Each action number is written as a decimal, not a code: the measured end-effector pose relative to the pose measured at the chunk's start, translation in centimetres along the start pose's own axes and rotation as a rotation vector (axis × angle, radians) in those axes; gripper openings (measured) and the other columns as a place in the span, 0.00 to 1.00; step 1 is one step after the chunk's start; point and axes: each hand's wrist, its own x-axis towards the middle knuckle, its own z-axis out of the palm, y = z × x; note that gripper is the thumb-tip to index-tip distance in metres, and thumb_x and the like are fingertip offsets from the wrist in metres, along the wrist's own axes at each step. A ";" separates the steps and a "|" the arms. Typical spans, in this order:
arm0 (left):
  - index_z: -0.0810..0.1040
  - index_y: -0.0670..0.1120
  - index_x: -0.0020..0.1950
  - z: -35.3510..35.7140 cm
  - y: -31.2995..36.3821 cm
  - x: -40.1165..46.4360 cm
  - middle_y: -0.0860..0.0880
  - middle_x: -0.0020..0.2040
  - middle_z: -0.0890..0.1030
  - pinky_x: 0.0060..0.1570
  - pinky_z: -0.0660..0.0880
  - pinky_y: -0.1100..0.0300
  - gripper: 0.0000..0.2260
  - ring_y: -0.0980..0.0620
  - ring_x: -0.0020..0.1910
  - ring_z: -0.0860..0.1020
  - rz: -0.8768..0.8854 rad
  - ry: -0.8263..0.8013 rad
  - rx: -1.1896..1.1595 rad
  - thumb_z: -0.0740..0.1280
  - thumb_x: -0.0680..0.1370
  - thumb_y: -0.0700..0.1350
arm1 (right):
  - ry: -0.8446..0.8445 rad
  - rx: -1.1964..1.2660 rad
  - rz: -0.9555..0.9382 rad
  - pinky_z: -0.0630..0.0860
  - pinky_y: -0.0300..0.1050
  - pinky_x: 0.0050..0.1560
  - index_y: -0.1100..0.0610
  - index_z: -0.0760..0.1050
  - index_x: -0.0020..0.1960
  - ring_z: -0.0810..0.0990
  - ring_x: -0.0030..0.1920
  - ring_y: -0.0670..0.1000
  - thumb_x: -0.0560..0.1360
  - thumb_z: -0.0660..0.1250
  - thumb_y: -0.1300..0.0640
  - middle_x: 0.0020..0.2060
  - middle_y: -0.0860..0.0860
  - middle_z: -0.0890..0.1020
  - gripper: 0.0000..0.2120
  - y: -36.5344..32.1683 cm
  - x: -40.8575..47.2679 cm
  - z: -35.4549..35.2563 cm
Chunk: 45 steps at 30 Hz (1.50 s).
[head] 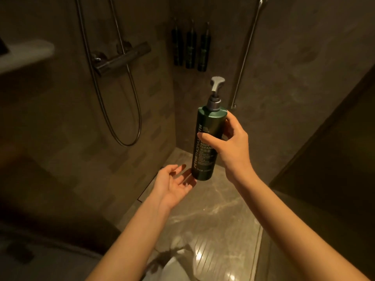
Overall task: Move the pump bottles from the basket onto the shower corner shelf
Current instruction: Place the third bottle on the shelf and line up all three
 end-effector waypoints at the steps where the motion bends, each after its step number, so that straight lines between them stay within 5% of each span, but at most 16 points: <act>1: 0.71 0.40 0.61 0.7 1.1 1.3 0.36 0.63 0.74 0.60 0.71 0.46 0.13 0.39 0.60 0.74 0.005 0.003 -0.017 0.58 0.78 0.43 | -0.014 -0.003 -0.007 0.75 0.32 0.52 0.50 0.70 0.66 0.77 0.56 0.38 0.65 0.76 0.59 0.57 0.44 0.80 0.32 0.6 1.8 0.3; 5: 0.73 0.40 0.53 4.2 6.9 6.4 0.37 0.62 0.75 0.58 0.71 0.47 0.08 0.40 0.57 0.76 0.073 -0.029 -0.037 0.59 0.78 0.42 | -0.073 -0.004 -0.085 0.72 0.24 0.49 0.51 0.70 0.66 0.76 0.56 0.35 0.66 0.76 0.59 0.57 0.41 0.78 0.31 1.6 10.4 2.5; 15: 0.75 0.40 0.59 9.6 20.7 13.3 0.36 0.62 0.76 0.63 0.70 0.47 0.13 0.39 0.60 0.75 0.318 0.031 -0.213 0.61 0.76 0.42 | -0.351 0.122 -0.184 0.71 0.23 0.51 0.49 0.69 0.67 0.74 0.58 0.33 0.66 0.77 0.56 0.57 0.37 0.77 0.32 1.7 29.3 10.8; 20: 0.76 0.39 0.56 8.7 24.0 15.8 0.35 0.60 0.76 0.64 0.70 0.46 0.12 0.38 0.61 0.74 0.449 0.142 -0.376 0.60 0.75 0.41 | -0.600 0.235 -0.159 0.70 0.21 0.47 0.42 0.71 0.60 0.75 0.54 0.30 0.64 0.77 0.58 0.51 0.32 0.78 0.29 3.7 34.8 15.8; 26: 0.73 0.39 0.63 10.3 26.1 15.8 0.35 0.59 0.79 0.60 0.72 0.47 0.16 0.39 0.58 0.78 0.751 0.249 -0.559 0.59 0.77 0.41 | -0.947 0.428 -0.162 0.74 0.27 0.44 0.52 0.72 0.62 0.78 0.52 0.38 0.64 0.76 0.65 0.53 0.42 0.80 0.29 2.3 40.4 21.6; 35: 0.76 0.39 0.60 13.6 28.6 9.8 0.35 0.62 0.77 0.63 0.71 0.49 0.15 0.40 0.62 0.76 1.145 0.422 -0.704 0.60 0.75 0.41 | -1.364 0.607 -0.309 0.76 0.31 0.48 0.46 0.72 0.63 0.77 0.55 0.35 0.64 0.77 0.60 0.54 0.38 0.80 0.30 -5.2 42.0 28.9; 41: 0.76 0.41 0.62 13.3 30.8 4.5 0.35 0.59 0.79 0.62 0.72 0.50 0.16 0.41 0.59 0.78 1.382 0.514 -0.610 0.62 0.75 0.42 | -1.448 0.744 -0.382 0.75 0.40 0.55 0.45 0.73 0.60 0.78 0.57 0.41 0.65 0.76 0.58 0.56 0.42 0.80 0.27 -11.0 40.7 33.1; 45: 0.71 0.44 0.67 11.8 33.2 2.3 0.40 0.62 0.78 0.62 0.73 0.53 0.18 0.46 0.60 0.78 1.466 0.763 -0.280 0.63 0.77 0.45 | -1.460 0.810 -0.371 0.77 0.34 0.47 0.48 0.73 0.61 0.79 0.52 0.37 0.65 0.76 0.60 0.53 0.42 0.81 0.27 -13.9 39.5 36.1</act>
